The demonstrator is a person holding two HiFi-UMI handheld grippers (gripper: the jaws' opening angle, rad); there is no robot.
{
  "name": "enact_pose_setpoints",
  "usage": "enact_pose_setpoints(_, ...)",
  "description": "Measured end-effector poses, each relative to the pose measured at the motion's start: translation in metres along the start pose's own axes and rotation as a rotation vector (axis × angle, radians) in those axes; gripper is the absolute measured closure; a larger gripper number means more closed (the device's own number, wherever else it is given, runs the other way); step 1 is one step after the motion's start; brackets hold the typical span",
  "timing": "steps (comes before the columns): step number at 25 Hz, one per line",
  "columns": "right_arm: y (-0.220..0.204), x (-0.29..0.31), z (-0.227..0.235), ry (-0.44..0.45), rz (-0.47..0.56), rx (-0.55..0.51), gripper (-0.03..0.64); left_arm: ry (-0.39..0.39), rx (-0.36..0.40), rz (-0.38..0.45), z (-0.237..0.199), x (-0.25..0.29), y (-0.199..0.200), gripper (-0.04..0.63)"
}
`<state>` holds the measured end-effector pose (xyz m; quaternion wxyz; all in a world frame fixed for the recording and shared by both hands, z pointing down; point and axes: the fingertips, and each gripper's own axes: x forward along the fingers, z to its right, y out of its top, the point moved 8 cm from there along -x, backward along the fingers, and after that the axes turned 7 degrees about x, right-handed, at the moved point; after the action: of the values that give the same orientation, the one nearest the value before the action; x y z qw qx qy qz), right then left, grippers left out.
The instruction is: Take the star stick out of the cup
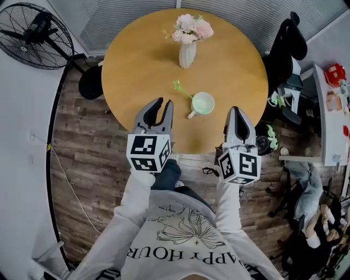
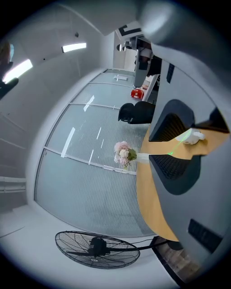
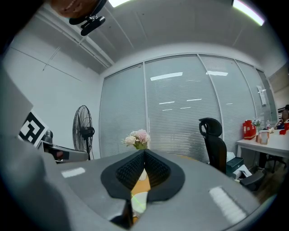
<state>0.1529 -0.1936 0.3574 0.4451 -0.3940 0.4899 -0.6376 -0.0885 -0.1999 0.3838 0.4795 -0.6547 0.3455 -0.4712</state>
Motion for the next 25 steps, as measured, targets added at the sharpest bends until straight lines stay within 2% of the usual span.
enact_pose_setpoints(11,-0.026,0.054,0.010,-0.032,-0.061,0.013,0.607,-0.050,-0.052,-0.092,-0.022,0.064,-0.022,0.500)
enact_pose_setpoints(25,-0.051,0.095,0.037,-0.052,-0.118,0.042,0.607,-0.084,-0.105,-0.182,-0.024,0.121,-0.053,0.450)
